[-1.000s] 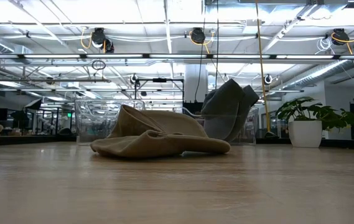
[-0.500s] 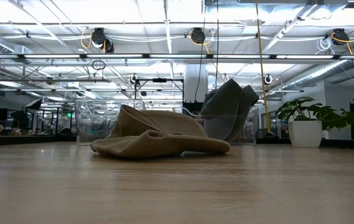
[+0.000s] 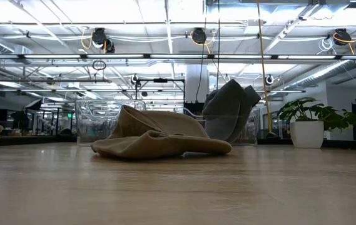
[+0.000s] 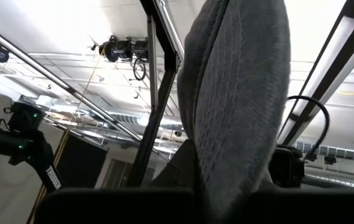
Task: Pick & Place hat
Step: Put the blue cap into the right transparent bin
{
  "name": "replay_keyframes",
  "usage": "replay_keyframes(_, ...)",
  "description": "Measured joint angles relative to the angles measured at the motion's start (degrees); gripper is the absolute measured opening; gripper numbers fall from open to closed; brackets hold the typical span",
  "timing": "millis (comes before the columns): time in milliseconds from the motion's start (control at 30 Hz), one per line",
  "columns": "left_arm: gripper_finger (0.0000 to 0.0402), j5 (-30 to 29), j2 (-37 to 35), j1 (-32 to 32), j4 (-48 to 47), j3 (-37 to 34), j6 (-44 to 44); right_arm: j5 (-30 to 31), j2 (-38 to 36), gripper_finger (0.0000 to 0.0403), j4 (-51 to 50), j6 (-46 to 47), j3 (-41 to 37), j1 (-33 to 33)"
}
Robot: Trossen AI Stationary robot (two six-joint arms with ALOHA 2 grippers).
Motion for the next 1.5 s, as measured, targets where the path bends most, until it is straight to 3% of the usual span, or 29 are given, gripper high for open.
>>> replay_keyframes(600,0.0273,3.40,7.00,-0.60,13.21,-0.02,-3.51,0.01,0.00,0.0000,-1.19,0.74,0.08,0.02)
replay_keyframes(767,0.0224,6.11,7.17,-0.70,13.22,-0.02,-4.38,-0.05,0.00,0.0000,-2.02,0.17,0.07,0.02)
replay_keyframes(1033,0.0098,6.61,7.17,-0.59,11.97,-0.02,-4.13,0.10,-0.13,0.0008,-2.62,0.33,0.07,0.02)
replay_keyframes(1200,0.0023,10.13,7.14,-0.36,11.55,-0.02,-2.62,0.69,-0.07,0.0033,-3.25,0.45,0.07,0.02)
replay_keyframes(1500,0.0008,16.59,6.07,1.92,7.66,0.02,-5.60,3.08,-0.48,0.0100,-10.30,3.19,-0.02,0.02)
